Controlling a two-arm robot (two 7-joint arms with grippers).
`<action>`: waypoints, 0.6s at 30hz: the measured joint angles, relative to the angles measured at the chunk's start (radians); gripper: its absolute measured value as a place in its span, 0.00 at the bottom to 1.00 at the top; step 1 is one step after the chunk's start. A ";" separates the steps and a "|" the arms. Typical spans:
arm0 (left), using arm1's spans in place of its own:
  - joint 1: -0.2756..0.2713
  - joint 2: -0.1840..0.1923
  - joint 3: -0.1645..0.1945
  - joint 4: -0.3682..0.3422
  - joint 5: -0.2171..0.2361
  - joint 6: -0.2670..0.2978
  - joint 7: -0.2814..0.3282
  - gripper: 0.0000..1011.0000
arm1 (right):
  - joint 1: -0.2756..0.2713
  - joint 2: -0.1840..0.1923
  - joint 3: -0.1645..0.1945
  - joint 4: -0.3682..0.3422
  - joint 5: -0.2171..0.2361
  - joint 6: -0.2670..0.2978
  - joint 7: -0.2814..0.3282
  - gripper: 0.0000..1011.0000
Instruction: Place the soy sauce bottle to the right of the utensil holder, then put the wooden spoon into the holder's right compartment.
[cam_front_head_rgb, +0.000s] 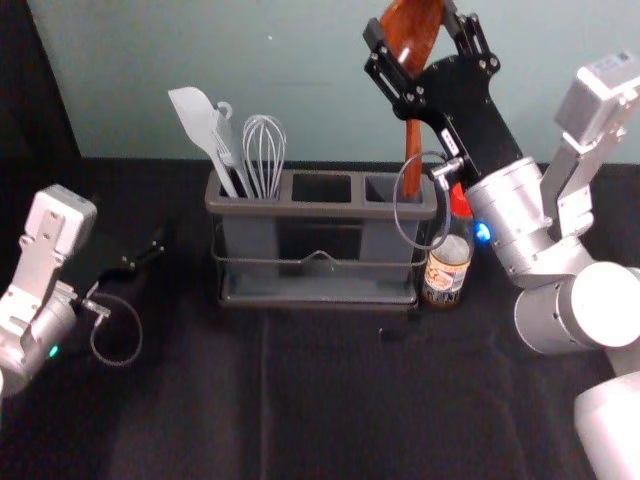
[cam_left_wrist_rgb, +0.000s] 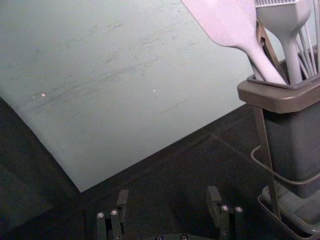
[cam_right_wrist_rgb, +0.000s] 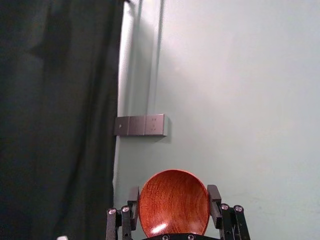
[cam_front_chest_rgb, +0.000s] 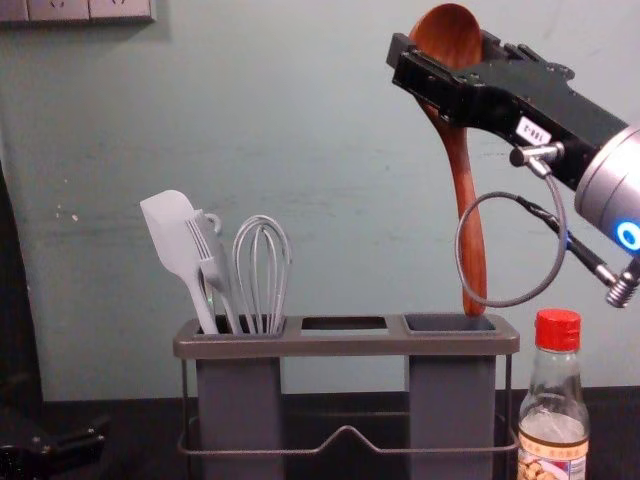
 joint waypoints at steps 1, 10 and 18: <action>0.000 0.000 0.000 0.000 0.000 0.000 0.000 0.99 | 0.004 -0.004 0.001 0.010 0.002 -0.009 -0.001 0.83; 0.000 0.000 0.000 0.000 0.000 0.000 0.000 0.99 | 0.032 -0.056 0.010 0.119 0.018 -0.088 -0.007 0.83; 0.000 0.000 0.000 0.000 0.000 0.000 0.000 0.99 | 0.037 -0.085 0.014 0.181 0.019 -0.146 -0.001 0.83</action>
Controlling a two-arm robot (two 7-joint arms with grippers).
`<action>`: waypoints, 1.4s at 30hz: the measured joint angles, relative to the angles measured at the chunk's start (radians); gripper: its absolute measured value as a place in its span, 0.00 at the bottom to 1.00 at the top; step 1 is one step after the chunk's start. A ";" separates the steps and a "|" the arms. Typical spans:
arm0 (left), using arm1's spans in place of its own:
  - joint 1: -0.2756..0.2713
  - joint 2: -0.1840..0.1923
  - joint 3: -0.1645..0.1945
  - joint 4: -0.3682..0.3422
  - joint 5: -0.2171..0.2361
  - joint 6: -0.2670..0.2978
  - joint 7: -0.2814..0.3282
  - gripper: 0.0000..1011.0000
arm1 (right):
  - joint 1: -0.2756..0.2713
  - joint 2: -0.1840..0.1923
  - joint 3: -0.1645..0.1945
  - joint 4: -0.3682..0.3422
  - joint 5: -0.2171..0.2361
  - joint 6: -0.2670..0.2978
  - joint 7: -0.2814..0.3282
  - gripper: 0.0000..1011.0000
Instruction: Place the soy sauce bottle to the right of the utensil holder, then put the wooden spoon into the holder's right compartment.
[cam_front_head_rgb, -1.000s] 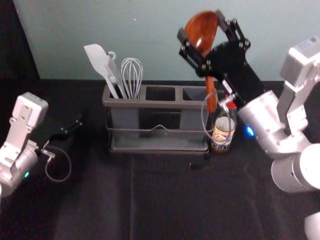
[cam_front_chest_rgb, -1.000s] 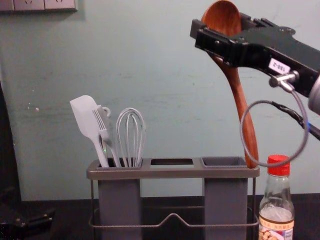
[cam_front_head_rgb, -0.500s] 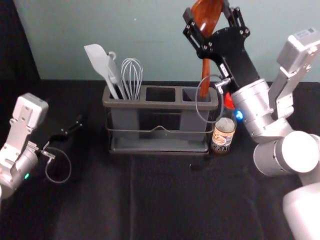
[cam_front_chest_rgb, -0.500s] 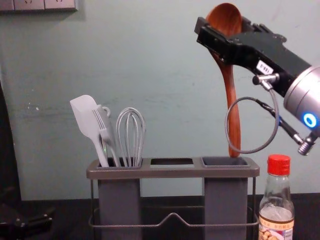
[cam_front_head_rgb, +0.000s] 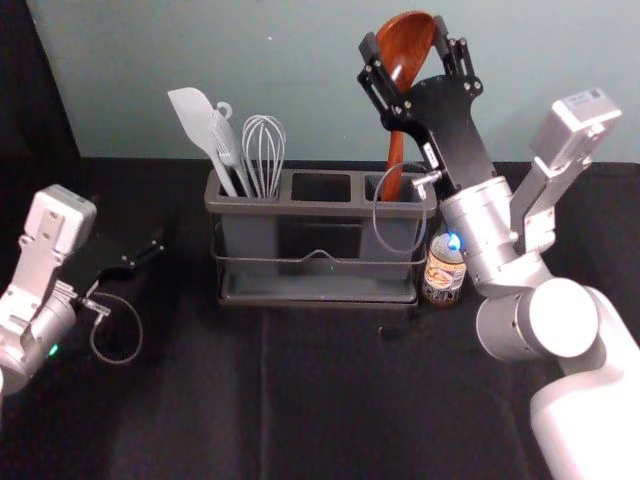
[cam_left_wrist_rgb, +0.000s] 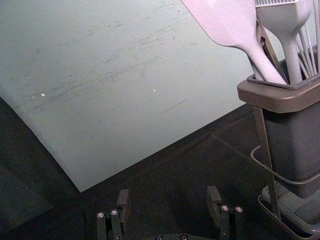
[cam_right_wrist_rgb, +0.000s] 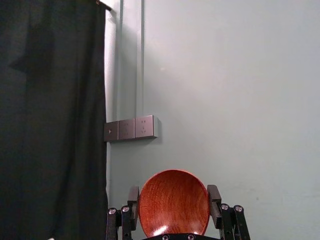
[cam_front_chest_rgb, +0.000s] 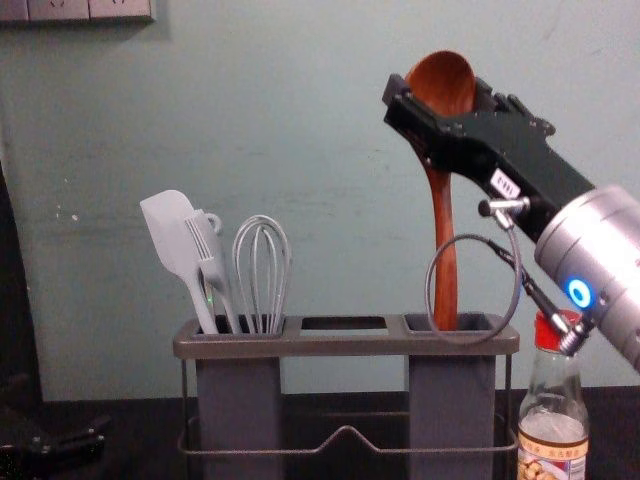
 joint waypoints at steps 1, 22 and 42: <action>0.000 0.000 0.000 0.000 0.000 0.000 0.000 0.99 | 0.000 -0.002 0.000 0.006 0.000 -0.006 0.002 0.83; 0.000 0.000 0.000 0.000 0.000 0.000 0.000 0.99 | -0.060 -0.032 0.023 0.073 -0.003 -0.069 0.023 0.83; 0.000 0.000 0.000 0.000 0.000 0.000 0.000 0.99 | -0.084 -0.041 0.035 0.098 0.000 -0.086 0.037 0.83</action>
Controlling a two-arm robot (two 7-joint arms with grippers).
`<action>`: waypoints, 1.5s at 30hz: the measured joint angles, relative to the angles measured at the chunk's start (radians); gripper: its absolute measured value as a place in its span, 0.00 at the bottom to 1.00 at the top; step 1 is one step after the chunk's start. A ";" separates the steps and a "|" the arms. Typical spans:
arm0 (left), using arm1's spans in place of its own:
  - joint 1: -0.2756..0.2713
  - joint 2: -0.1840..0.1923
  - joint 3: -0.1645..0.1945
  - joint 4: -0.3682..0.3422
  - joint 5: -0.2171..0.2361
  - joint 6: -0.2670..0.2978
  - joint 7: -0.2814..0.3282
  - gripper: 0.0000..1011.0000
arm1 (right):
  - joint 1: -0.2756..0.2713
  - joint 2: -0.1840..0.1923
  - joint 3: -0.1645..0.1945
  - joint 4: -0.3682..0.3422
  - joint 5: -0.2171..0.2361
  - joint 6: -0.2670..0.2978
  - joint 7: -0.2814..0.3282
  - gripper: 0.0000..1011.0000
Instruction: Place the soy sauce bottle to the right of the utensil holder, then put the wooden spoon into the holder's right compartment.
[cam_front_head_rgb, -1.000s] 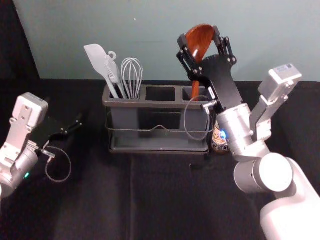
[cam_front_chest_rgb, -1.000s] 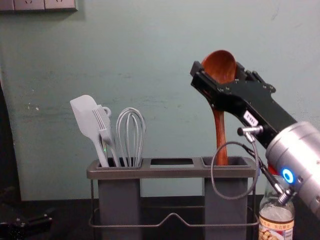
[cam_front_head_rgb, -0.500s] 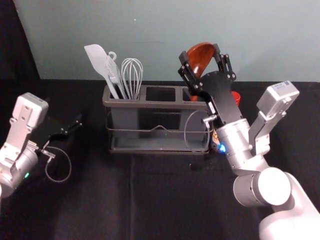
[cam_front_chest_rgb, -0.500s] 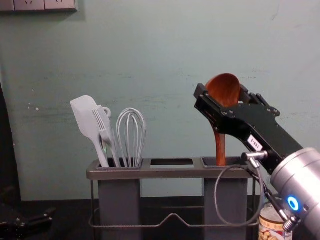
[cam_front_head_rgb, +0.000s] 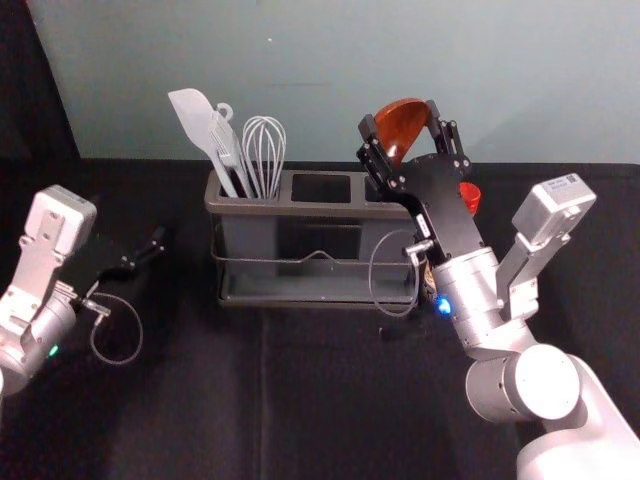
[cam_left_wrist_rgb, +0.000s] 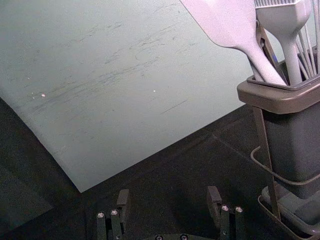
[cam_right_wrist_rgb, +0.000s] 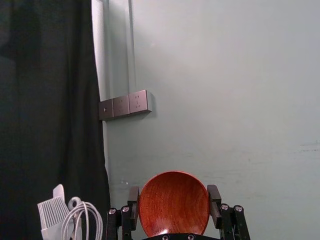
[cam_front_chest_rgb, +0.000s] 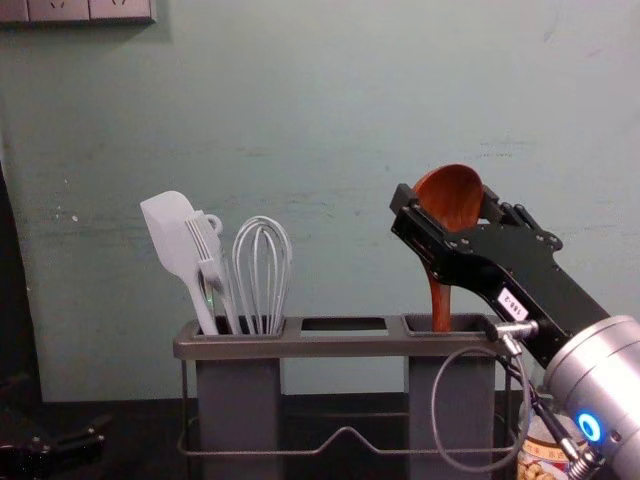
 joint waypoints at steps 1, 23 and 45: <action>0.000 0.000 0.000 0.000 0.000 0.000 0.000 0.99 | 0.000 0.000 0.000 0.001 0.000 -0.001 0.001 0.83; 0.000 0.000 0.000 0.000 0.000 0.000 0.000 0.99 | 0.005 -0.003 0.011 -0.047 0.008 -0.008 0.008 0.99; 0.000 0.000 0.000 0.000 0.000 0.000 0.000 0.99 | -0.034 0.060 0.024 -0.297 0.026 0.029 0.020 0.99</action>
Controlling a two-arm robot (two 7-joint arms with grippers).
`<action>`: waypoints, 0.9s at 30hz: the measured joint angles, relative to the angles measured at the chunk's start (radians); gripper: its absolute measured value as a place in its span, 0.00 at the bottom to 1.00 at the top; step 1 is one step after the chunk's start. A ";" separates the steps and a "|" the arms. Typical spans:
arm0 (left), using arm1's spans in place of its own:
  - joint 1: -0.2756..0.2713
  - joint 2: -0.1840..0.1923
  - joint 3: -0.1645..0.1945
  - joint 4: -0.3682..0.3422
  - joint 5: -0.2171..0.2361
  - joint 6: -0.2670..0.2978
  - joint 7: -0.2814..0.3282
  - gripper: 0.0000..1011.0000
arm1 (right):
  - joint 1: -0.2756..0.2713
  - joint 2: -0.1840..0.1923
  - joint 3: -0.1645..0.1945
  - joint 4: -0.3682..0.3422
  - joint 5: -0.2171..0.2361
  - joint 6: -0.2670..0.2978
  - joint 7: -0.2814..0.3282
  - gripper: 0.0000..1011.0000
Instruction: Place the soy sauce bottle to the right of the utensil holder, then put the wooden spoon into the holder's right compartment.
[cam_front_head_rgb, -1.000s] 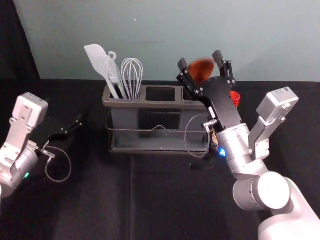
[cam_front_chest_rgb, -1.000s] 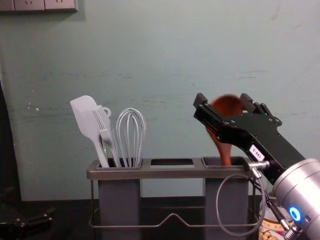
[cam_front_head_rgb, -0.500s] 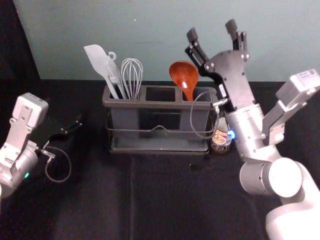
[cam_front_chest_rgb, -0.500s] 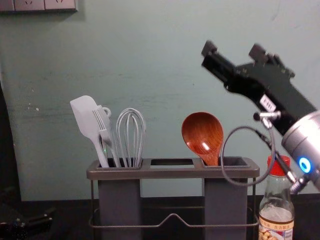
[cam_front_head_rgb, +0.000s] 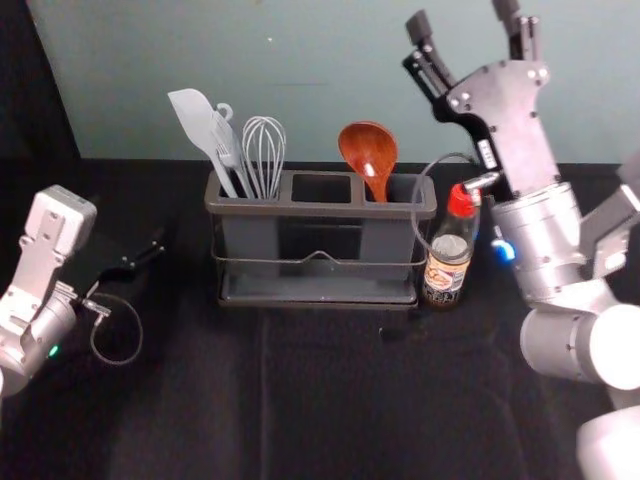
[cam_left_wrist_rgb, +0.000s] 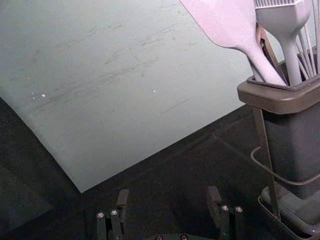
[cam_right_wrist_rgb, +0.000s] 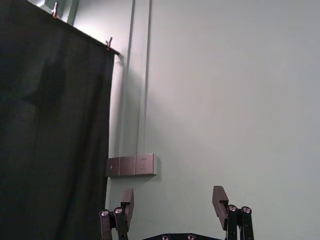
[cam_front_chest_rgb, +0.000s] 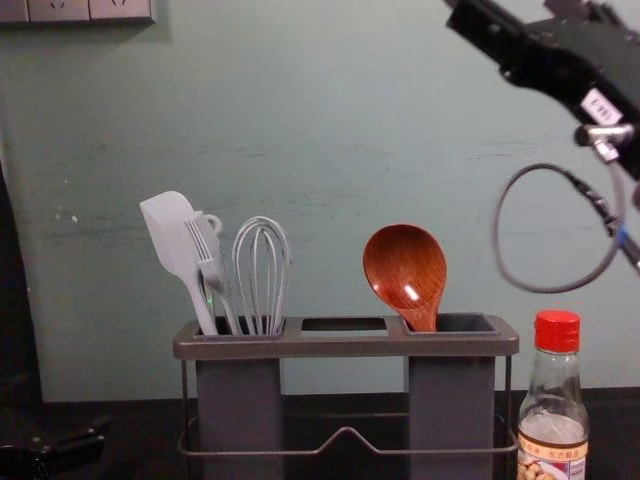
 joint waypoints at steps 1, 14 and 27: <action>0.000 0.000 0.000 0.000 0.000 0.000 0.000 0.99 | -0.004 0.011 0.006 -0.014 0.003 0.004 0.000 0.99; 0.000 0.000 0.000 0.000 0.000 0.000 0.000 0.99 | -0.058 0.112 0.140 -0.078 0.050 0.039 -0.002 0.99; 0.000 0.000 0.000 0.000 0.000 0.000 0.000 0.99 | -0.163 0.177 0.236 -0.070 -0.066 0.243 -0.102 0.99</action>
